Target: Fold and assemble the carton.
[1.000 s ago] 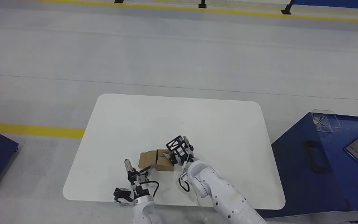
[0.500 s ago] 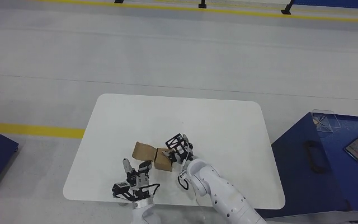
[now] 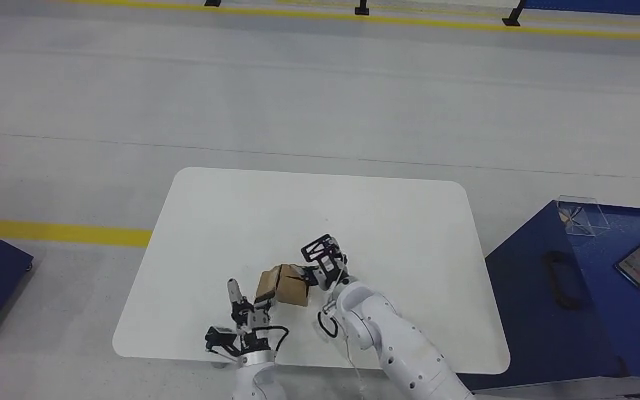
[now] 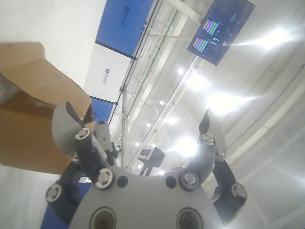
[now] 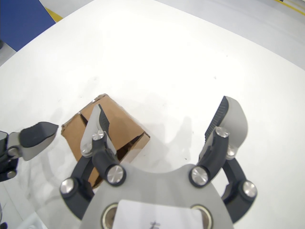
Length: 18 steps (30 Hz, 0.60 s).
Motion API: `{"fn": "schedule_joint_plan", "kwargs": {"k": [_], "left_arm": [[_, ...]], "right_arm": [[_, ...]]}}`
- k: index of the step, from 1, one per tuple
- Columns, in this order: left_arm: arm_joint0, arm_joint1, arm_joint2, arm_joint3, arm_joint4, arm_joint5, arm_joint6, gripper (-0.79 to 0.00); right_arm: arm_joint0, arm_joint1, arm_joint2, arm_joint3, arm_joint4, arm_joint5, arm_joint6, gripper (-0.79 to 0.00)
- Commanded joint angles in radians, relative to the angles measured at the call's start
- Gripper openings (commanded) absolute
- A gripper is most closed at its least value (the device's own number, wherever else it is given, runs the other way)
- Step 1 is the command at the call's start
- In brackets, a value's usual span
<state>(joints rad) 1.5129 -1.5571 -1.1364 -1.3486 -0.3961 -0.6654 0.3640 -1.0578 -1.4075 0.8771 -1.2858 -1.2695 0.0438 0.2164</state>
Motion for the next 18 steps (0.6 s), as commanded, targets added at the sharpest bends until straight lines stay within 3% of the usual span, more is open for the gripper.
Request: {"fn": "schedule_joint_plan", "kwargs": {"k": [1,18], "left_arm": [[0.003,0.0,-0.006,-0.008,-0.013,0.044,-0.004,0.0],[-0.129,-0.033,-0.014,0.173,-0.136,0.076,-0.001,0.0]], "right_arm": [[-0.001,-0.003,-0.004,-0.004,-0.006,0.002,0.002,0.0],[0.038,-0.034,-0.044,0.093,-0.06,0.015,0.04,0.0]]}}
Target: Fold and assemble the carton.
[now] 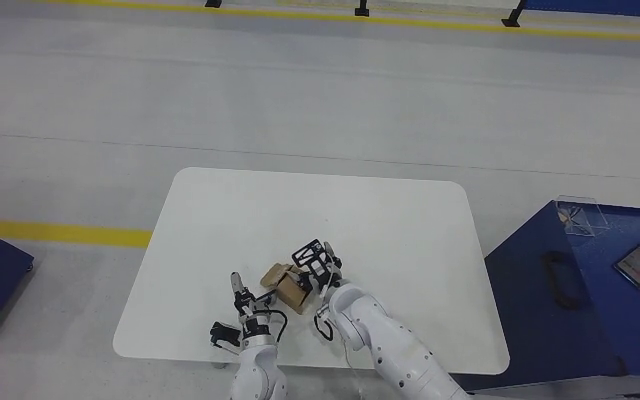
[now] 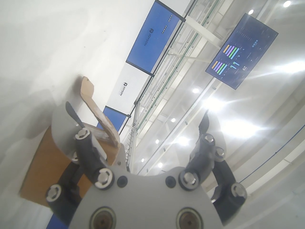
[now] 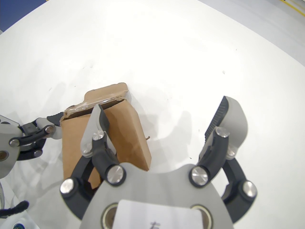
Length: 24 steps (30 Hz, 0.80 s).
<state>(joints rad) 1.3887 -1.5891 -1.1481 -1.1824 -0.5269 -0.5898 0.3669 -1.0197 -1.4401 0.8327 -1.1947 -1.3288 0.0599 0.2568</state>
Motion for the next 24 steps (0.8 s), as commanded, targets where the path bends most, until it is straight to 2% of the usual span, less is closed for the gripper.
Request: {"fn": "schedule_joint_plan", "kwargs": {"k": [1,8,14,24], "left_arm": [[-0.01,-0.002,-0.004,0.013,-0.008,0.001,-0.009,0.0],[-0.021,-0.005,-0.028,0.016,-0.028,0.004,-0.042,0.0],[0.003,-0.006,-0.029,-0.011,-0.025,0.032,-0.08,0.0],[0.095,-0.015,0.047,-0.081,0.012,-0.028,-0.212,0.0]], "right_arm": [[0.0,-0.002,0.001,0.004,-0.003,-0.002,-0.001,0.0],[-0.003,-0.006,0.009,0.01,-0.011,-0.019,-0.004,0.0],[-0.014,-0.004,0.034,-0.013,-0.021,-0.012,-0.034,0.0],[-0.084,0.039,0.213,-0.144,-0.043,-0.015,0.0,0.0]]}}
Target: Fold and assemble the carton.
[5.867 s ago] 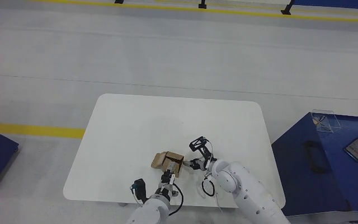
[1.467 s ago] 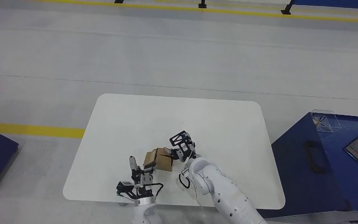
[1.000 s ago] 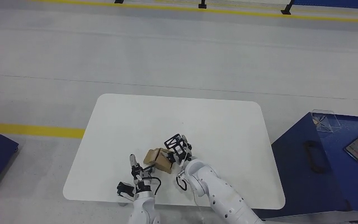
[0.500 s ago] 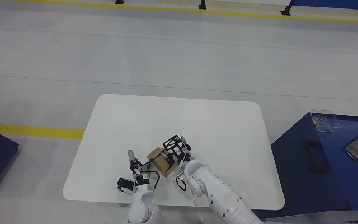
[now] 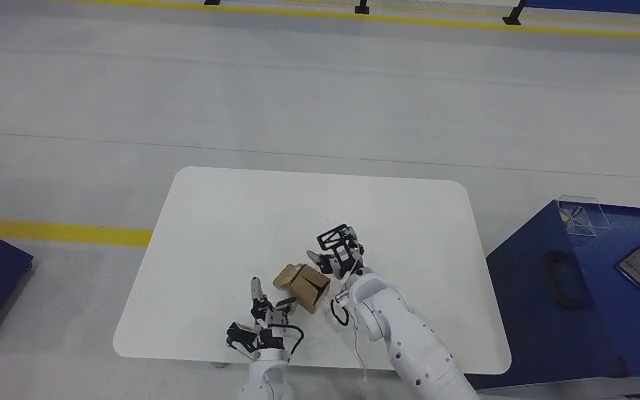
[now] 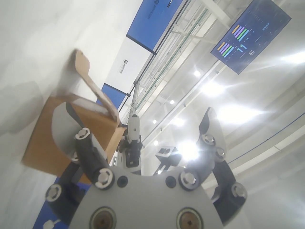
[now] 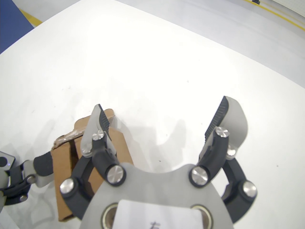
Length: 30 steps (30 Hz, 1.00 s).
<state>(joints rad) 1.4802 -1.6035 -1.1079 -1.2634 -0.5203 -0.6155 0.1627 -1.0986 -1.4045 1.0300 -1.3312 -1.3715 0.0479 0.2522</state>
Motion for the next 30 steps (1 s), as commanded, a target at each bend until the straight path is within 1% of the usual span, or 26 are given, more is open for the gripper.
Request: {"fn": "schedule_joint_plan", "kwargs": {"k": [1,3,6,8,9,12,13,16,19,23,27,30], "left_arm": [[0.006,-0.002,0.015,0.001,0.014,-0.006,-0.011,0.0],[0.01,-0.005,0.03,0.007,0.029,-0.009,-0.026,0.0],[0.01,-0.007,0.029,0.007,0.054,-0.023,-0.004,0.0],[0.02,-0.005,0.012,-0.011,0.066,-0.043,0.008,0.0],[0.03,-0.003,0.004,-0.025,0.067,-0.053,0.008,0.0],[0.063,0.004,-0.033,-0.08,0.072,-0.067,0.011,0.0],[0.079,0.007,-0.05,-0.107,0.073,-0.073,0.011,0.0],[0.104,0.012,-0.079,-0.153,0.073,-0.068,0.011,0.0],[0.117,0.015,-0.092,-0.176,0.075,-0.052,0.005,0.0],[0.12,0.014,-0.092,-0.18,0.075,-0.041,0.001,0.0],[0.126,0.013,-0.085,-0.177,0.083,-0.039,-0.003,0.0],[0.131,0.012,-0.083,-0.174,0.092,-0.038,-0.003,0.0]], "right_arm": [[-0.013,0.007,0.033,-0.016,-0.004,-0.01,0.013,0.0],[-0.033,0.014,0.065,-0.039,0.01,-0.019,0.021,0.0],[-0.051,0.021,0.106,-0.056,0.03,-0.023,0.053,0.0],[-0.069,0.026,0.124,-0.068,0.069,-0.068,0.108,0.0],[-0.08,0.03,0.144,-0.083,0.089,-0.088,0.132,0.0],[-0.125,0.047,0.188,-0.126,0.048,-0.134,0.211,0.0],[-0.146,0.054,0.202,-0.147,0.03,-0.163,0.253,0.0],[-0.178,0.066,0.217,-0.186,0.007,-0.227,0.343,0.0],[-0.182,0.067,0.195,-0.195,-0.004,-0.266,0.366,0.0],[-0.142,0.056,0.136,-0.151,-0.039,-0.227,0.34,0.0],[-0.077,0.038,0.06,-0.072,-0.099,-0.149,0.295,0.0],[-0.014,0.018,0.016,0.001,-0.062,-0.122,0.26,0.0]]}}
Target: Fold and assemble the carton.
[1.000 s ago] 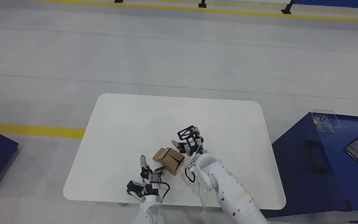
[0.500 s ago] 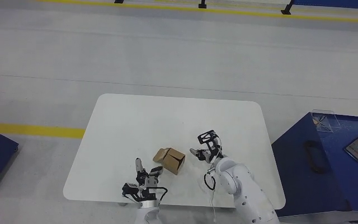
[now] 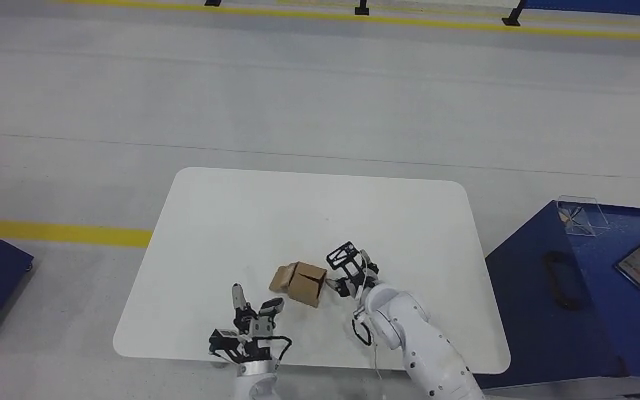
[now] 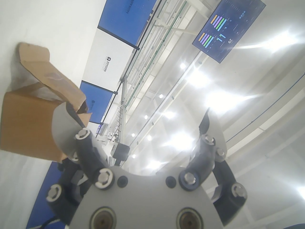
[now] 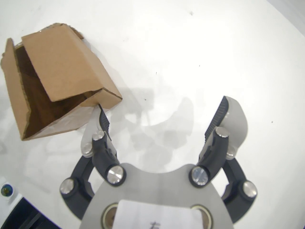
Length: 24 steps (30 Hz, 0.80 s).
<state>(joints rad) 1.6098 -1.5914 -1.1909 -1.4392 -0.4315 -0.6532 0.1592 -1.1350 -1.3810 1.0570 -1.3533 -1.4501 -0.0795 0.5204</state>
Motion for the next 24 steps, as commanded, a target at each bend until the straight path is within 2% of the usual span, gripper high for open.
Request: {"fn": "schedule_joint_plan", "kwargs": {"k": [1,6,10,13,16,24], "left_arm": [[0.002,0.0,0.001,0.004,0.003,0.002,0.0,0.0],[0.004,-0.002,0.006,0.016,0.008,0.011,-0.006,0.0],[0.015,0.0,0.004,0.006,0.004,0.045,-0.011,0.0],[0.032,0.003,-0.008,-0.024,0.026,0.097,-0.001,0.0],[0.048,0.004,-0.007,-0.038,0.062,0.071,0.001,0.0],[-0.022,-0.01,0.022,0.058,0.263,0.026,0.145,0.0]], "right_arm": [[0.035,-0.009,-0.019,0.037,0.016,0.017,-0.017,0.0],[0.12,-0.041,-0.08,0.146,0.044,0.077,-0.066,0.0],[0.145,-0.051,-0.086,0.18,0.051,0.117,-0.082,0.0],[0.135,-0.049,-0.063,0.15,0.05,0.144,-0.116,0.0],[0.103,-0.046,-0.042,0.077,0.091,0.112,-0.166,0.0],[0.085,-0.057,-0.083,0.038,0.093,0.085,-0.219,0.0]]}}
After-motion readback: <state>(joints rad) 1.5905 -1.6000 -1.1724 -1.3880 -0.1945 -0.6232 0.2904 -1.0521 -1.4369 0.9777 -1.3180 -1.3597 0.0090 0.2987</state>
